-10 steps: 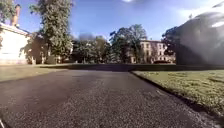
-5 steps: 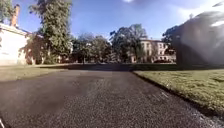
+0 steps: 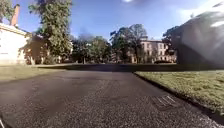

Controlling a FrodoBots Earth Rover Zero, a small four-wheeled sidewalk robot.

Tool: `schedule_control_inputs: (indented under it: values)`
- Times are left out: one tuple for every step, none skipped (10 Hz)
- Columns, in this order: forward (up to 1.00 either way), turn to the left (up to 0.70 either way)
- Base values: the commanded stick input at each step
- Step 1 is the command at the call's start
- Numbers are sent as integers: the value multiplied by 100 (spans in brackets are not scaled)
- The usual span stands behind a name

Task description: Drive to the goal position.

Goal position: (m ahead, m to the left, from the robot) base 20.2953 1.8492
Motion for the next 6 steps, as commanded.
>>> schedule_control_inputs:
  values:
    - [50,0]
    - [50,0]
    - [50,0]
    - [50,0]
    - [50,0]
    - [50,0]
